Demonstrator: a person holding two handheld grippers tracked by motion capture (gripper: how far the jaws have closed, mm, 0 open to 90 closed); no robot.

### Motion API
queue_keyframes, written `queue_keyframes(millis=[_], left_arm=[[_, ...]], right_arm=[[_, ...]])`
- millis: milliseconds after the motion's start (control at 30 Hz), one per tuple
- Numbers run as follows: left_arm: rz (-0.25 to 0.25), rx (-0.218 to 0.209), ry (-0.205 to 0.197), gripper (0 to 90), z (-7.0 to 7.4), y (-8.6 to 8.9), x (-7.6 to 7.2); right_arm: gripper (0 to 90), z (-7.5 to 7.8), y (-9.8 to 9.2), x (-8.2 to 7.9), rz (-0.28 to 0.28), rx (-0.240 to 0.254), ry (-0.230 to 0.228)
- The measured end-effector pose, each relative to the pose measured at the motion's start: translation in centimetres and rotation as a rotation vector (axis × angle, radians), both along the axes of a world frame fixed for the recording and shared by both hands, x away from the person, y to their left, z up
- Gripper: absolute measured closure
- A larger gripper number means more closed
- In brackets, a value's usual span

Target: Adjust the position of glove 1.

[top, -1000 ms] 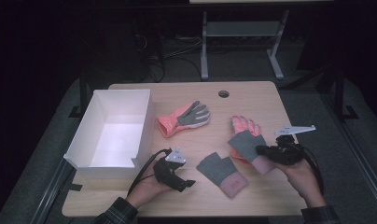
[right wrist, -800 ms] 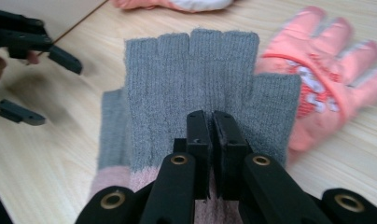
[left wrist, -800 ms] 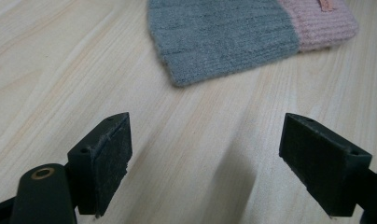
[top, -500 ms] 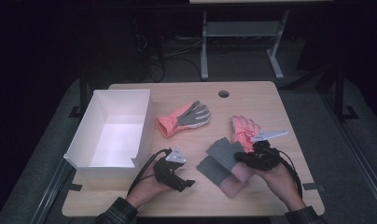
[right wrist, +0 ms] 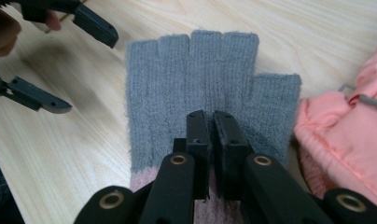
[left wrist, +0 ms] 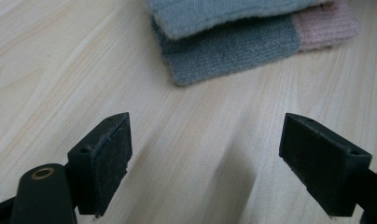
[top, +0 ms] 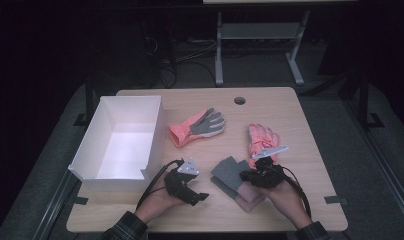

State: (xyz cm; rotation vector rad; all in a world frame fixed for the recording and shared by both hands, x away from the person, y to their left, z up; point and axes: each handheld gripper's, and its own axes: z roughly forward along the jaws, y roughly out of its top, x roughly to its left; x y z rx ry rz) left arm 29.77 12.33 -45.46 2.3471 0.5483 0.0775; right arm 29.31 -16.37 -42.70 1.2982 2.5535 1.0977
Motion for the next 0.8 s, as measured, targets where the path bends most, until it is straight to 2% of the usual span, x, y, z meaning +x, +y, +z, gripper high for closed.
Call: queue_keyframes(millis=[533, 633, 667, 700, 733, 800], left_arm=[[-0.001, 0.008, 0.007, 16.6, 0.0, 0.0, 0.0], [0.003, 0.001, 0.005, 16.6, 0.0, -0.1, 0.0], [0.003, 0.001, 0.005, 16.6, 0.0, -0.1, 0.0], [0.002, 0.002, 0.001, 16.6, 0.0, 0.0, 0.0], [0.002, 0.002, 0.001, 17.4, 0.0, 0.0, 0.0], [0.001, 0.001, 0.001, 20.9, 0.2, 0.1, 0.0]], right_arm=[[82.2, -0.7, 0.5, -0.2, 0.005, -0.027, 0.031], [71.5, -0.6, 0.5, -0.3, 0.013, -0.023, 0.014], [71.5, -0.6, 0.5, -0.3, 0.013, -0.023, 0.014], [70.4, -0.2, 0.1, -0.5, 0.017, -0.011, -0.015], [70.4, -0.2, 0.1, -0.5, 0.017, -0.011, -0.015], [75.1, 0.3, -0.6, -0.7, 0.003, -0.008, -0.026]])
